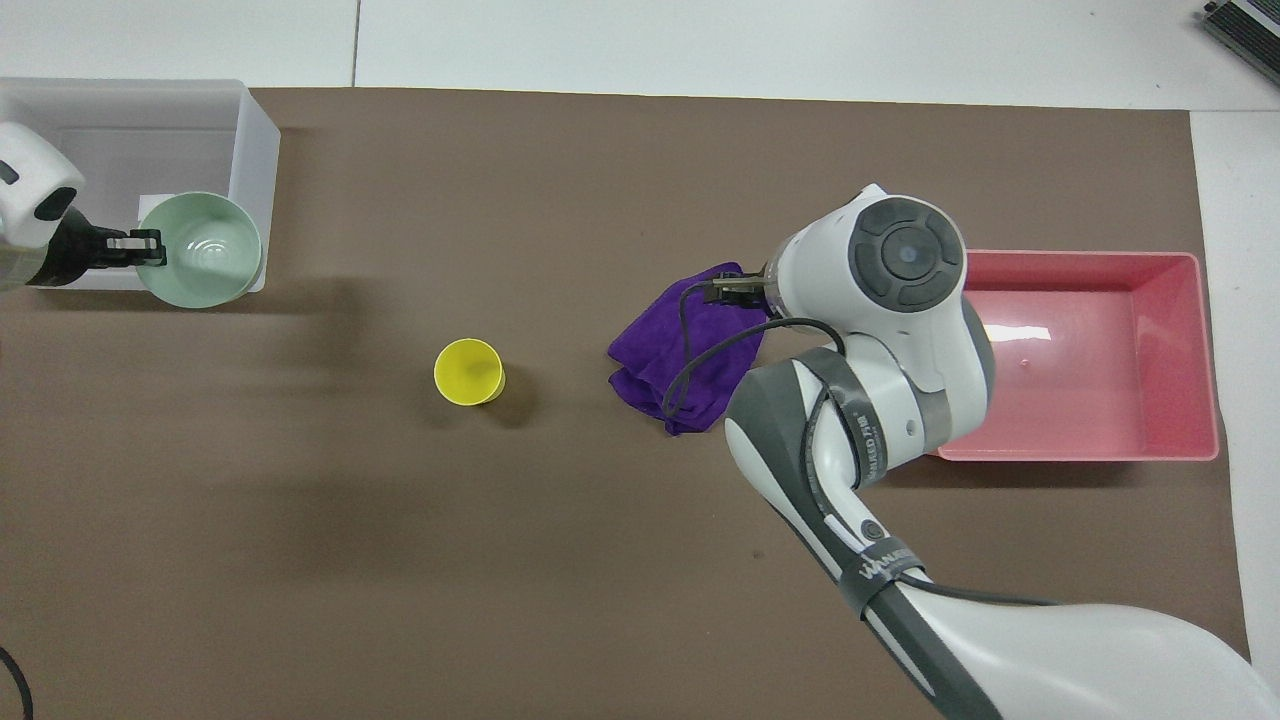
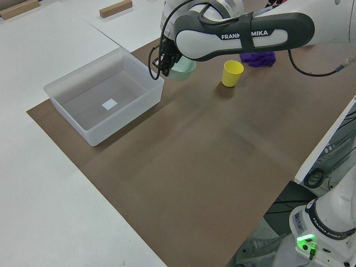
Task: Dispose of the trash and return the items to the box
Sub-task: 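Lift the green bowl into the white bin while the right gripper grasps the cloth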
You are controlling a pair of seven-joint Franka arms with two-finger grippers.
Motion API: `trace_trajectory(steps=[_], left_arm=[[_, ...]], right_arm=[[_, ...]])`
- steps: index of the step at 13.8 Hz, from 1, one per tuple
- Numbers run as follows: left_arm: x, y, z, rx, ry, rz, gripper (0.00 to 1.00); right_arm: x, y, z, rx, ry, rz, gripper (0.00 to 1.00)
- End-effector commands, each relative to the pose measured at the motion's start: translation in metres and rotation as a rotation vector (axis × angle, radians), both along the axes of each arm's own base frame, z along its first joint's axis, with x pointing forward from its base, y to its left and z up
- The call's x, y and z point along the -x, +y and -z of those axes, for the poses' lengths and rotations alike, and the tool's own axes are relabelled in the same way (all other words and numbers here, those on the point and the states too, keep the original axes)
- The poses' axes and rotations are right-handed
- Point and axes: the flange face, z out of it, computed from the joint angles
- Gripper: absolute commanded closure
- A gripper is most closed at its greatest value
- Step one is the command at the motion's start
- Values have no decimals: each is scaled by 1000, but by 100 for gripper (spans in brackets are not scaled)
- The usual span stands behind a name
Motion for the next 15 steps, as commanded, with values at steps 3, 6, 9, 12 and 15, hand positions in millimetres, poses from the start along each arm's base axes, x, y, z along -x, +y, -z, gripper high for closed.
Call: trace_trajectory(steps=[3,6,9,12,15], left_arm=[[-81,47,9,14,-37,-32,100],[-108,79,31,18,-63,-69,100],[-123,100,62,24,-64,-94,100],[-123,110,74,19,-75,-111,100],[-116,119,103,23,-31,-129,100]], right_arm=[[6,47,54,-9,13,-24,0],[9,52,75,5,25,-44,0],[18,64,93,17,42,-73,0],[31,67,101,39,68,-118,0],[39,62,109,54,93,-142,0]])
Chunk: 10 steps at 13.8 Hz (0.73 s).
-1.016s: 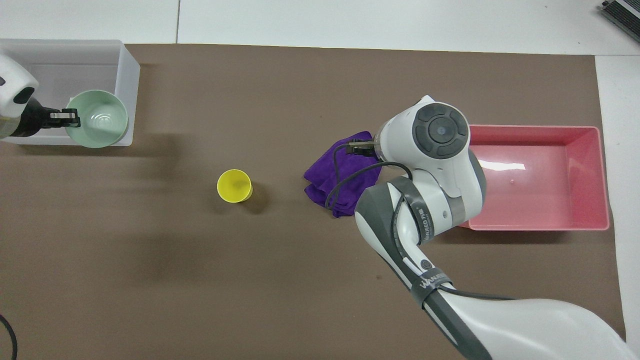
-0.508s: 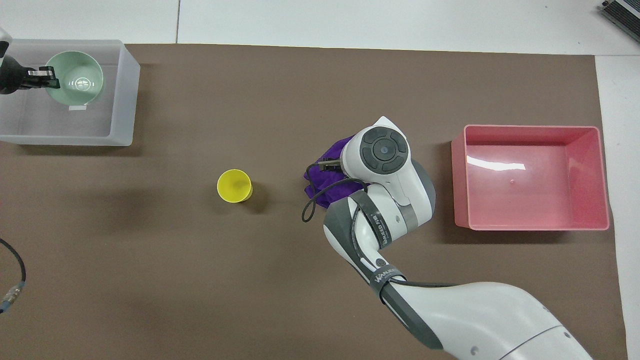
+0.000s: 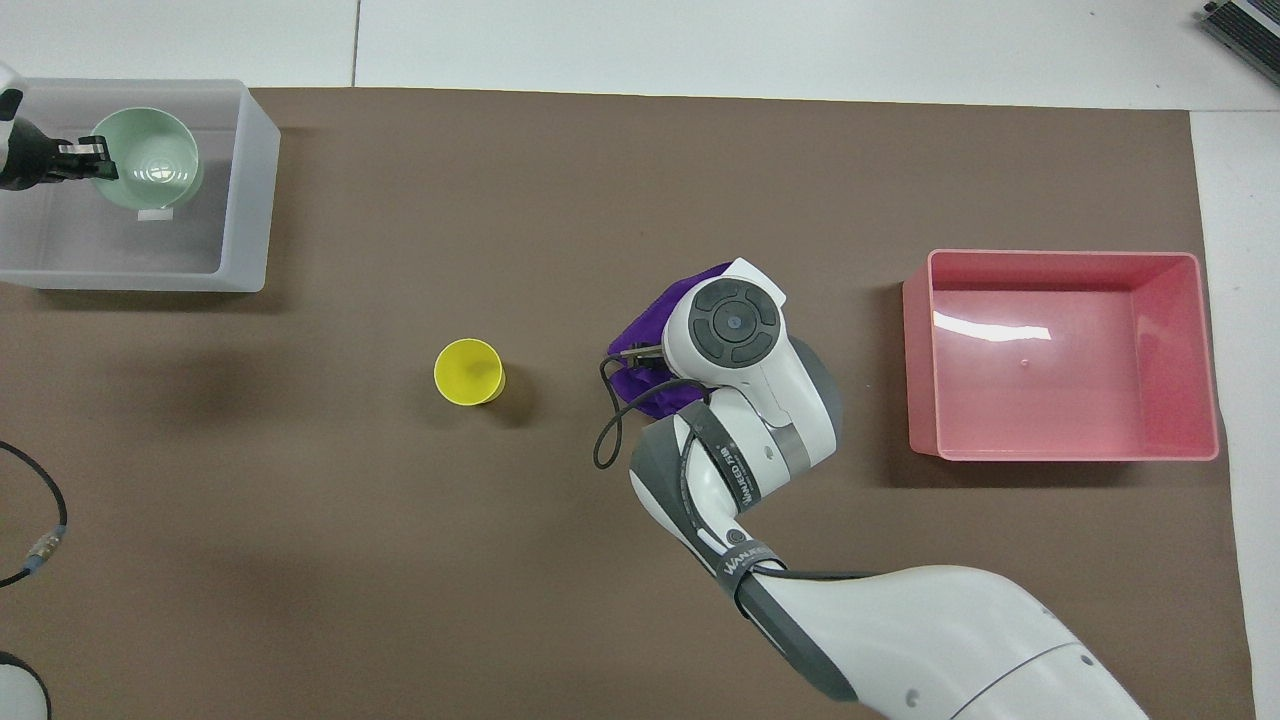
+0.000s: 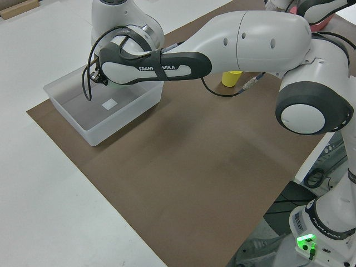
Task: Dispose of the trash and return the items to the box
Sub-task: 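Lift the green bowl into the white bin while the right gripper grasps the cloth, then carry the purple cloth into the pink bin while the left gripper reaches out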
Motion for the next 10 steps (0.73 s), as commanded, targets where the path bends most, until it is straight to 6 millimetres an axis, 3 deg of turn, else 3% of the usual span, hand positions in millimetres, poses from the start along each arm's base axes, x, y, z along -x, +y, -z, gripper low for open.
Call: trace_trajectory(steps=[1,2,4,6,7,8,10], left_arm=[[0,8,18,-2,1,-3,100],[2,9,25,-3,-2,-7,100],[4,13,26,-4,-3,-13,100],[8,24,26,-6,12,-20,97],[9,24,26,-4,20,-19,86],[8,22,25,-5,17,-18,57],[8,21,23,-6,19,-15,56]], right_arm=[[10,-9,5,10,15,-41,0],[10,-10,4,14,21,-55,25],[10,-10,2,20,35,-52,95],[10,-11,0,29,52,-50,100],[11,-12,0,32,61,-47,100],[10,-13,-6,32,59,-41,100],[9,-22,-25,33,62,-26,100]])
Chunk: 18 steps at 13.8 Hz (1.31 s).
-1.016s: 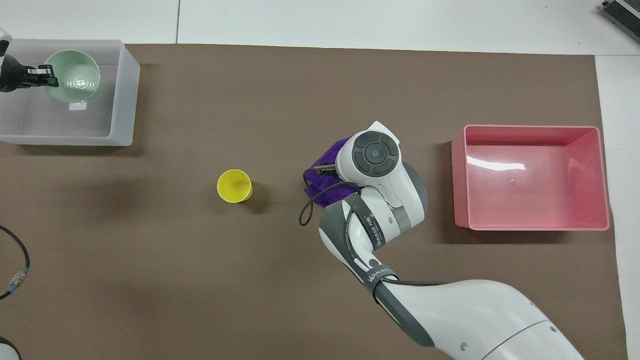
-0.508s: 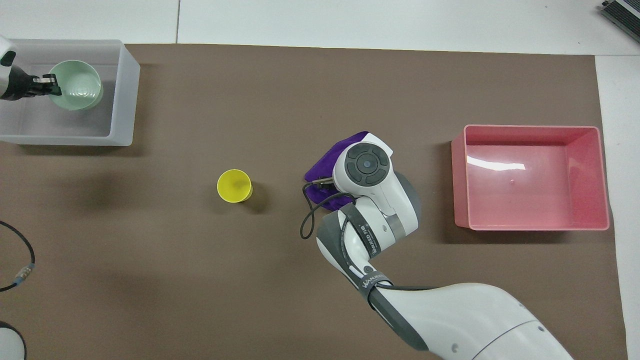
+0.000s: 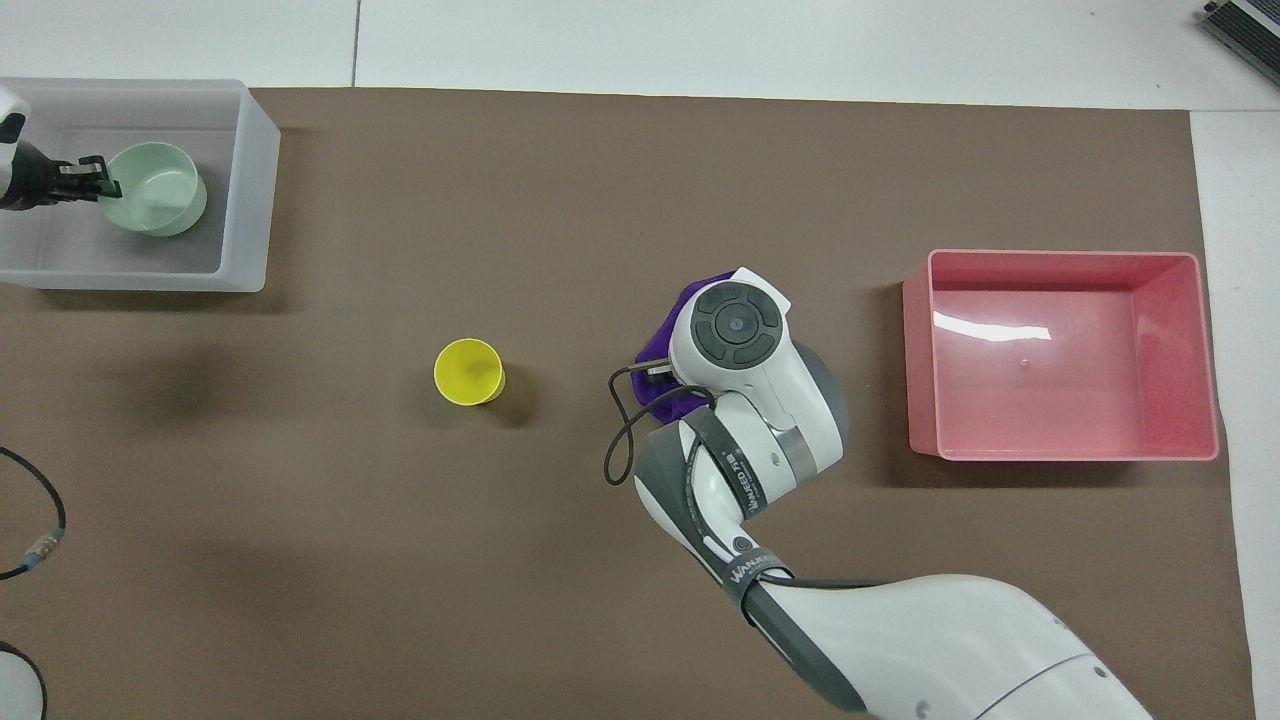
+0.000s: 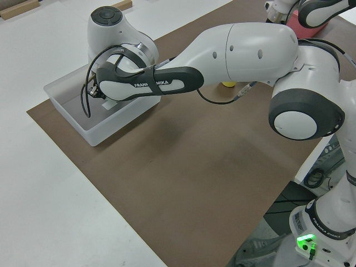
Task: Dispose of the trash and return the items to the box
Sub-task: 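Carry the purple cloth into the pink bin while the left gripper reaches out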
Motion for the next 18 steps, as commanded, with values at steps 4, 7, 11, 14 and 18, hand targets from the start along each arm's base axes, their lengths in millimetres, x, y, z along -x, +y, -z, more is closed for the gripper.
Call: trace_trajectory(steps=[4,7,11,14,18], left_arm=[[3,-15,-44,-15,-29,34,10],[20,-54,-102,-28,-23,125,0],[76,-127,-135,-34,10,215,0],[111,-192,-133,-30,50,283,0],[140,-286,-104,6,73,246,0]], right_arm=[[-1,-41,-84,-10,-11,37,100],[-1,-70,-136,-27,-47,81,100],[-2,-128,-189,-19,-80,140,100],[-2,-173,-211,-3,-64,112,100],[-12,-255,-209,15,-41,71,100]])
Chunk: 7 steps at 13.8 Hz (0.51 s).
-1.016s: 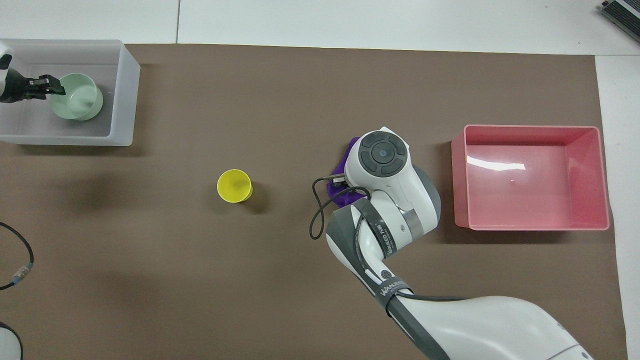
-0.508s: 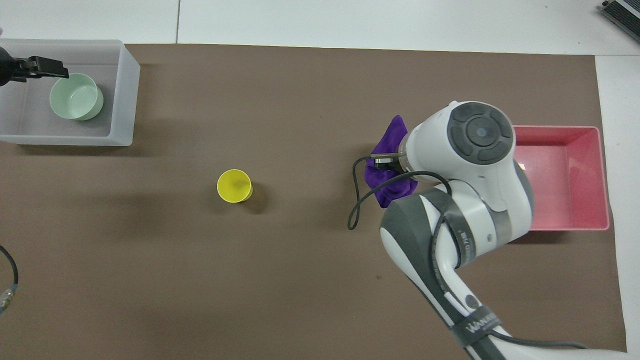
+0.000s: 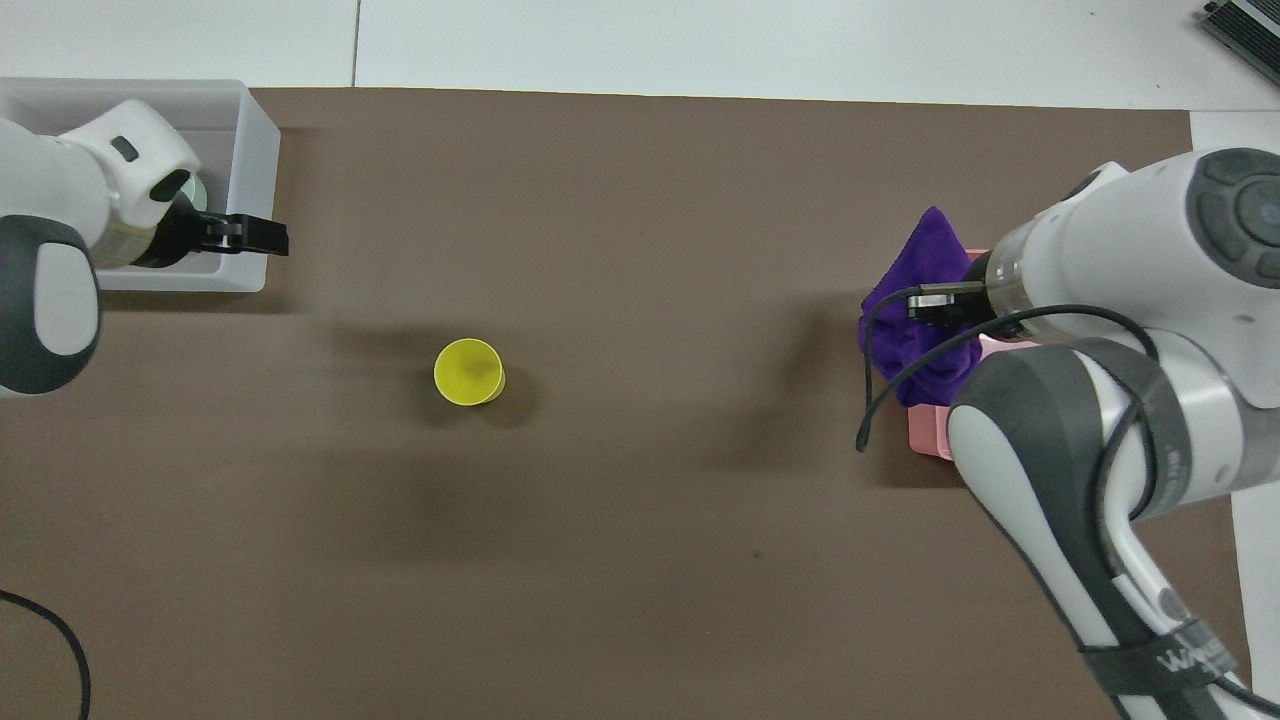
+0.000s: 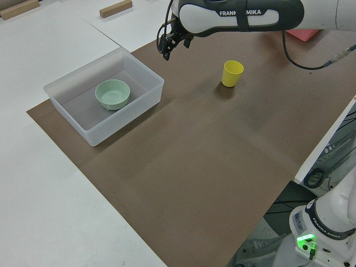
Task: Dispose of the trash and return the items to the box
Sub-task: 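Carry the purple cloth into the pink bin while the left gripper reaches out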
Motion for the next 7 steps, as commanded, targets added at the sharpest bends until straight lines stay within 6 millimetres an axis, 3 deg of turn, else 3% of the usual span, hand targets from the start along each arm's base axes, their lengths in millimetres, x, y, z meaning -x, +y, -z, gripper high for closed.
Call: trace_trajectory(steps=[1,4,7], left_arm=[[34,-53,23,6,-8,-15,0],[62,-97,49,17,-8,-11,0],[83,-124,72,13,13,19,0]], right_arm=[[2,-51,4,20,20,-40,100],[13,-112,26,23,56,-62,100],[29,-146,52,23,42,-68,100]])
